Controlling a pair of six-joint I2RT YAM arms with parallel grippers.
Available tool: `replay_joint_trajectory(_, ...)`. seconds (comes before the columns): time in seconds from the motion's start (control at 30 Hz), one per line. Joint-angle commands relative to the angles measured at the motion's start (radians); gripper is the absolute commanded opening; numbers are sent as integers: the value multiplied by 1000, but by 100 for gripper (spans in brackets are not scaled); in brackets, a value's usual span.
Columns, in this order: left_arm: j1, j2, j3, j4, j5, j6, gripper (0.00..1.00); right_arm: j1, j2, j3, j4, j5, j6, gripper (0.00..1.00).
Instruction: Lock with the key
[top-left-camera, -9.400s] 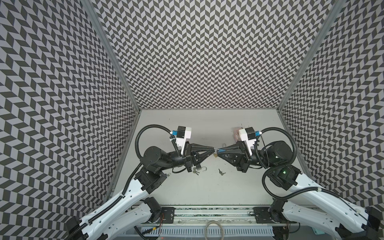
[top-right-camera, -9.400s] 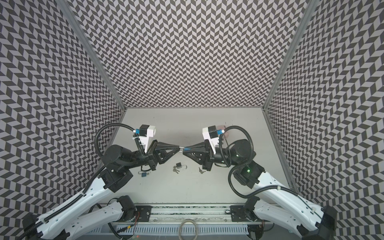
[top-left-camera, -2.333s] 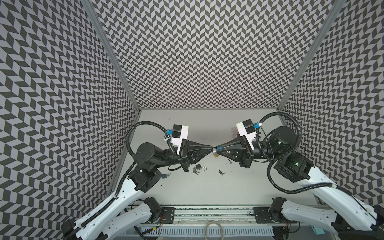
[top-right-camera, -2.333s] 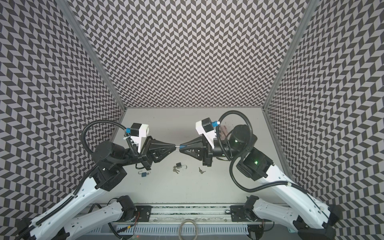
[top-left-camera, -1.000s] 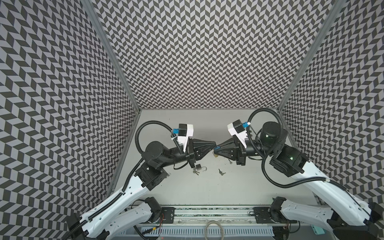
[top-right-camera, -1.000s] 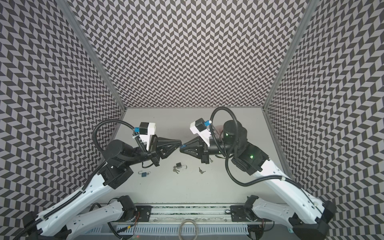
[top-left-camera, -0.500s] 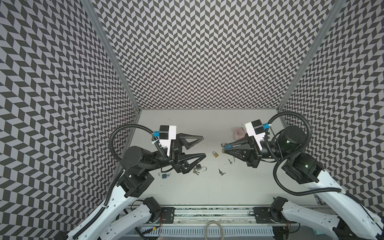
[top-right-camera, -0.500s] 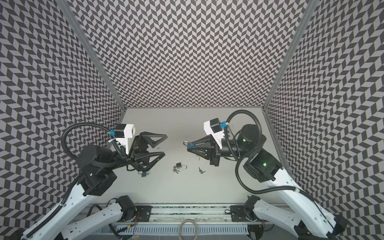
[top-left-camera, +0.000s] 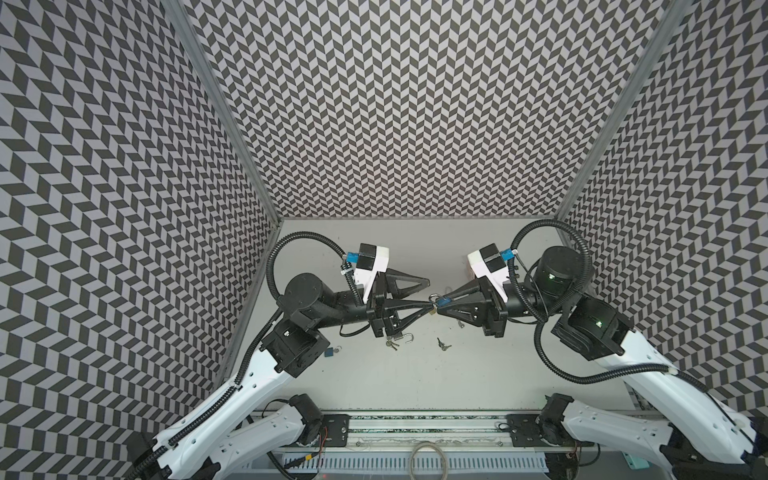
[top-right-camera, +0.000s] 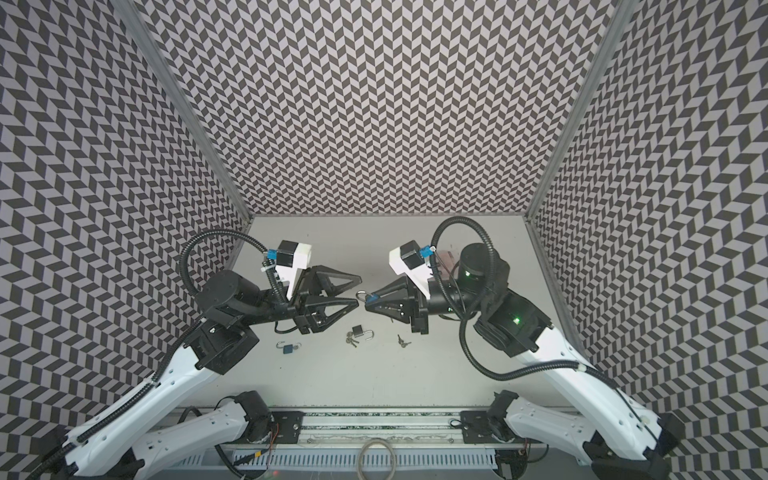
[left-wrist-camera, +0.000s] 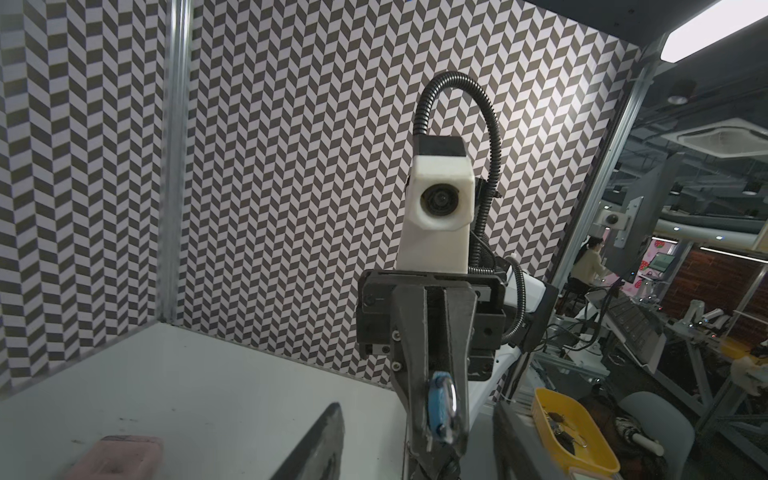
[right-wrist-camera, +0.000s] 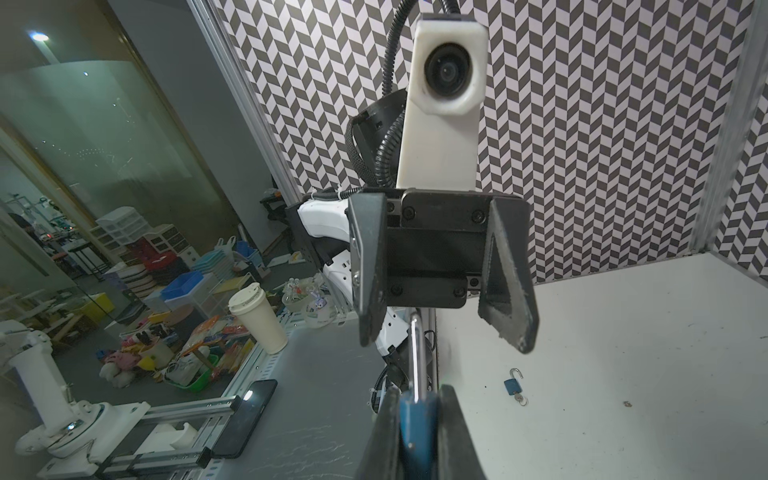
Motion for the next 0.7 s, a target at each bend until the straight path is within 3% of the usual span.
replay_joint_trajectory(0.0,-8,1,36,14,8,11,48,8,8,31,22,-14,-19,0)
replay_joint_trajectory(0.2,-15,13,48,3,9,18,37,16,24,35,29,-14,-9,0)
replay_joint_trajectory(0.33,-19,17,53,-16,5,28,19,19,23,32,51,-16,4,0)
replay_joint_trajectory(0.4,-21,15,55,-28,3,32,0,20,18,27,64,-14,7,0)
replay_joint_trajectory(0.53,-20,-4,52,-22,-21,23,0,20,-30,-48,217,-5,70,2)
replay_joint_trajectory(0.67,-21,-48,-16,147,-85,-101,0,20,-84,-189,535,43,224,55)
